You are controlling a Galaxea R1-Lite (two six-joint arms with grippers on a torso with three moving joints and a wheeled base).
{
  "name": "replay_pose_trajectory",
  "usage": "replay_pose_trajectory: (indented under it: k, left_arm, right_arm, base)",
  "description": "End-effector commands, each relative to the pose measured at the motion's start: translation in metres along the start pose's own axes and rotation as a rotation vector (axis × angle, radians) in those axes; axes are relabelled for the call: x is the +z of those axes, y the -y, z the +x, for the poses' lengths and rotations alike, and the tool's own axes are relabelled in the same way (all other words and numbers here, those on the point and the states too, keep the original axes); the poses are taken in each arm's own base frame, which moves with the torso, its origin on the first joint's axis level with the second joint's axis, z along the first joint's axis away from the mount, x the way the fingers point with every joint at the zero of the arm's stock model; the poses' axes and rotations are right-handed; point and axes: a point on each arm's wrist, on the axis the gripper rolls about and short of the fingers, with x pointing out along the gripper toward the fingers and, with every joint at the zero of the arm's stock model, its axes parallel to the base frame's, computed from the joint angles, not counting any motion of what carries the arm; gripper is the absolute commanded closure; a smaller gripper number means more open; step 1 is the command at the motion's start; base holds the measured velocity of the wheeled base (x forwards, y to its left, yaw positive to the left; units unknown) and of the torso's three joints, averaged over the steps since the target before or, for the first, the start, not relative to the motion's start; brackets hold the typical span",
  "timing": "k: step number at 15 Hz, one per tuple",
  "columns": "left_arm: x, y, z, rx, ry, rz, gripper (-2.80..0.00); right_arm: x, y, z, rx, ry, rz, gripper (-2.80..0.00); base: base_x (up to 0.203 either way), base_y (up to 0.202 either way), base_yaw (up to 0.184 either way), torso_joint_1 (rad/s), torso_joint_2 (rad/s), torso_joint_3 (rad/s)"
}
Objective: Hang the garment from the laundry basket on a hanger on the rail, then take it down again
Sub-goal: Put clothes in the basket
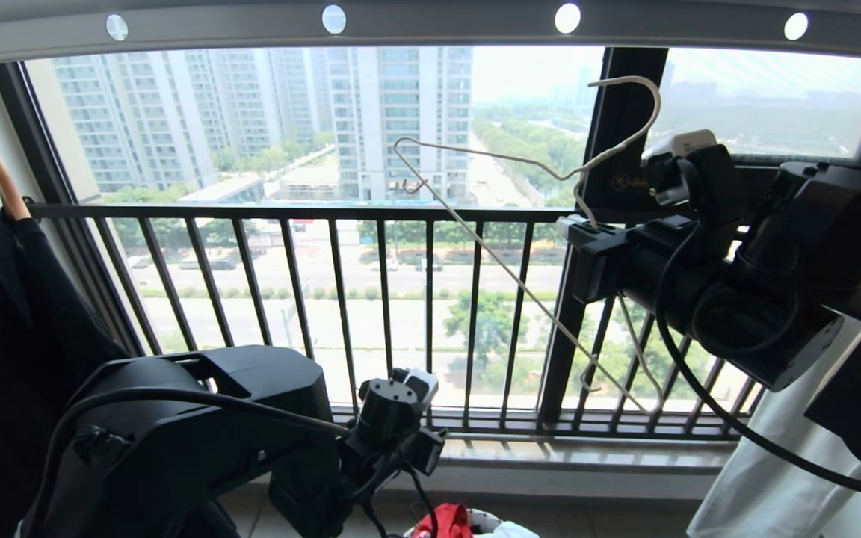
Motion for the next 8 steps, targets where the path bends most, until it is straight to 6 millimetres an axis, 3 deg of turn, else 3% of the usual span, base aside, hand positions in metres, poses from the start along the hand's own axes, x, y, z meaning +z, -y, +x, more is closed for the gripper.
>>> replay_pose_trajectory:
  k: [1,3,4,8]
  left_arm:
    - [0.013,-0.003,-0.014,0.002,0.032,-0.001,-2.80]
    - [0.021,-0.004,-0.024,0.003,0.048,0.013,-2.80]
    - [0.029,-0.006,-0.034,0.004,0.066,0.025,0.00]
    - [0.058,-0.016,-0.096,0.013,0.149,0.050,0.00]
  right_arm:
    - [0.000,0.000,0.000,-0.001,0.003,0.000,0.00]
    - [0.000,0.000,0.000,0.000,0.004,0.000,0.00]
    - [0.000,0.000,-0.002,0.001,0.004,0.000,0.00]
    - [-0.006,-0.002,-0.004,0.011,-0.014,-0.037,0.00]
  base:
    - [0.000,0.000,0.000,0.000,0.00,0.000]
    - [0.000,0.000,0.000,0.000,0.00,0.000]
    - [0.000,0.000,0.000,0.000,0.00,0.000]
    - [0.000,0.000,0.000,0.000,0.00,0.000]
